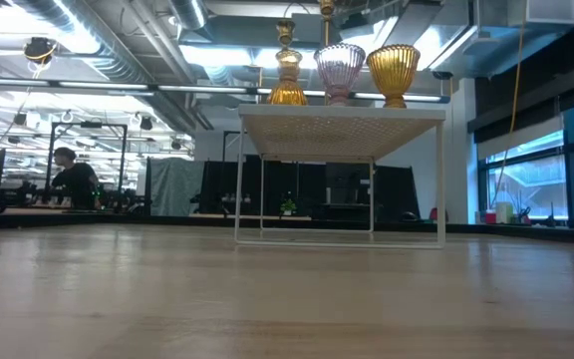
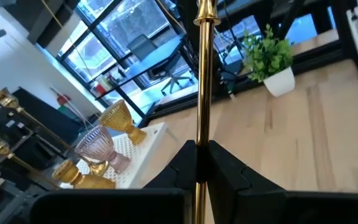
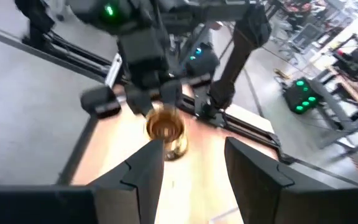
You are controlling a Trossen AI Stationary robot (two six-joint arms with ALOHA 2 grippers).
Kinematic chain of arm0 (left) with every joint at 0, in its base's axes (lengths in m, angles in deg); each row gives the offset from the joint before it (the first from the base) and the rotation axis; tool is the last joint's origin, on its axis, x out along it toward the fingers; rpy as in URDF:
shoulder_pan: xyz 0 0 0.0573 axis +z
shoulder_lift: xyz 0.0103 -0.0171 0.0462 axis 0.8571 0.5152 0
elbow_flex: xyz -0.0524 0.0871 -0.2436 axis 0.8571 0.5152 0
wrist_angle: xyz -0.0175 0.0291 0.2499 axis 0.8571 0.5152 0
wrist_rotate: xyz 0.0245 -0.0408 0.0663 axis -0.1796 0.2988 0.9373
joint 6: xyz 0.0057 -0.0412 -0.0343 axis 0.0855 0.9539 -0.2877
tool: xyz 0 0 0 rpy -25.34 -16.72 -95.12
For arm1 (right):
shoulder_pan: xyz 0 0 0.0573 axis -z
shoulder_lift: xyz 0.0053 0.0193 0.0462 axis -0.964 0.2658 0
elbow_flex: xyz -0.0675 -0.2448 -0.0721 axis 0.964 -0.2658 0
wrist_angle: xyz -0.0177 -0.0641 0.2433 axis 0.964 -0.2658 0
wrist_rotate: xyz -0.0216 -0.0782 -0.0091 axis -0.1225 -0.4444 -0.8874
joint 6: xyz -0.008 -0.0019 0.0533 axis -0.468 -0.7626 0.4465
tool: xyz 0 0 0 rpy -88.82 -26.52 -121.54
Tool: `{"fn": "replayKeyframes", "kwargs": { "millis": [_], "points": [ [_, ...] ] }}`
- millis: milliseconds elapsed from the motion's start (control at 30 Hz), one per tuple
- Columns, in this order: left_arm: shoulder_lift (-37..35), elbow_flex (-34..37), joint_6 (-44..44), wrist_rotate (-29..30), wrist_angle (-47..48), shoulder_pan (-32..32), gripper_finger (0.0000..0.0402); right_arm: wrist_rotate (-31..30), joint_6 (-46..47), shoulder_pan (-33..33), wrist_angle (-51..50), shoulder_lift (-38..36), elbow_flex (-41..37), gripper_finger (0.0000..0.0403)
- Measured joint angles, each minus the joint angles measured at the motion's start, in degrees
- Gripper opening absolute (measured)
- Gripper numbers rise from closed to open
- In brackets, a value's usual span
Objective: Pick & Place candle stick holders
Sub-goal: Put the gold candle holder on the shelf
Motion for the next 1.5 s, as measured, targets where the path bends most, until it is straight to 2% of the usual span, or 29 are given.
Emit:
{"fn": "replayKeyframes", "kwargs": {
  "millis": [267, 433, 600, 767, 867, 1167, 1333, 1500],
  "points": [
    [-0.02, 0.0, 4.85, 0.45, 0.03, -1.32, 0.0012, -2.06, 4.71, -0.27, 0.14, 0.09, -8.21, 0.0169],
    [-0.02, 0.0, 8.1, -2.89, 0.1, -1.41, 0.0012, -2.01, 10.78, 0.35, 0.57, 0.09, -13.76, 0.017],
    [0.17, 0.0, 10.1, -3.46, 0.28, -1.41, 0.0012, -1.84, 17.12, 0.42, 1.13, 0.09, -18.85, 0.017],
    [0.56, 0.0, 11.66, -5.94, -0.22, -1.05, 0.0012, -2.74, 18.13, 0.27, 2.78, 0.09, -23.74, 0.017],
    [1.61, 0.01, 13.55, -6.78, -0.24, -0.6, 0.0012, -5.67, 19.18, 0.17, 4.71, 0.11, -26.81, 0.017],
    [5.58, 0.01, 18.6, -6.31, -0.79, 0.07, 0.0012, -13.51, 22.91, 0.13, 6.21, 0.09, -29.83, 0.017],
    [6.81, 0.02, 20.13, -4.75, -2.84, -0.28, 0.0012, -14.07, 23.17, -0.22, 6.54, 0.09, -29.91, 0.017],
    [9.06, 0.02, 17.46, -5.83, -11.17, -0.41, 0.0012, -14.29, 23.14, -0.24, 7.18, 0.09, -29.91, 0.017]
  ]
}}
